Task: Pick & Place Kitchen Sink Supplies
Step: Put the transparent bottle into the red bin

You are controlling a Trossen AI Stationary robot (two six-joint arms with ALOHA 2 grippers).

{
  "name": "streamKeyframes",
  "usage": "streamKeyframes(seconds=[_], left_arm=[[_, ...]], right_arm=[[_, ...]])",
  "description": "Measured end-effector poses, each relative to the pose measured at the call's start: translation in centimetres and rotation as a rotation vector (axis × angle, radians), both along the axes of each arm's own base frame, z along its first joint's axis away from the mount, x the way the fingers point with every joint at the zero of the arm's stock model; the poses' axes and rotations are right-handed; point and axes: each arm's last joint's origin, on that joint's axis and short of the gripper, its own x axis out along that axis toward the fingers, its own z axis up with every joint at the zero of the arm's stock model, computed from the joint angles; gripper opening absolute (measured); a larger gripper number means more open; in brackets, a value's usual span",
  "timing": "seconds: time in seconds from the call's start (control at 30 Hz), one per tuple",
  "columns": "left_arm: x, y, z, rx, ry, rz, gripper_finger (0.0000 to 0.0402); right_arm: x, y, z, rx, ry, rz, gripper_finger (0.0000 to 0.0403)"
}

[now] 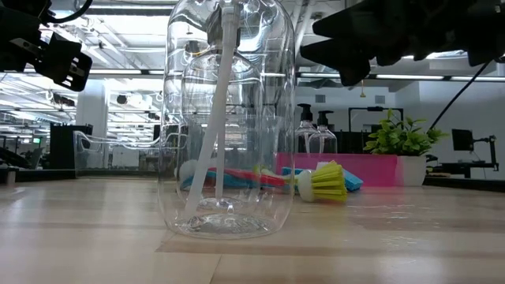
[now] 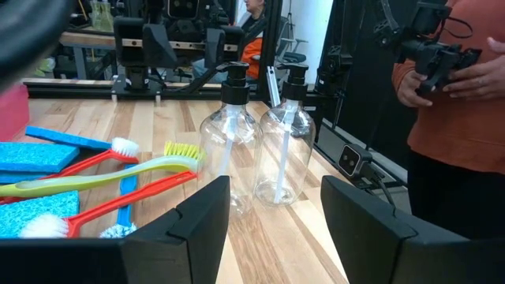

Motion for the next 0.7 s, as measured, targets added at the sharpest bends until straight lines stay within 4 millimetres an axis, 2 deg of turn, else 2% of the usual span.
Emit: streamKeyframes(seconds=[0.7], left_arm=[[0.0, 0.0, 0.0, 0.0, 0.0, 0.0, 0.0202]], right_arm=[[0.04, -0.11, -0.08, -0.004, 0.008, 0.002, 0.0225]])
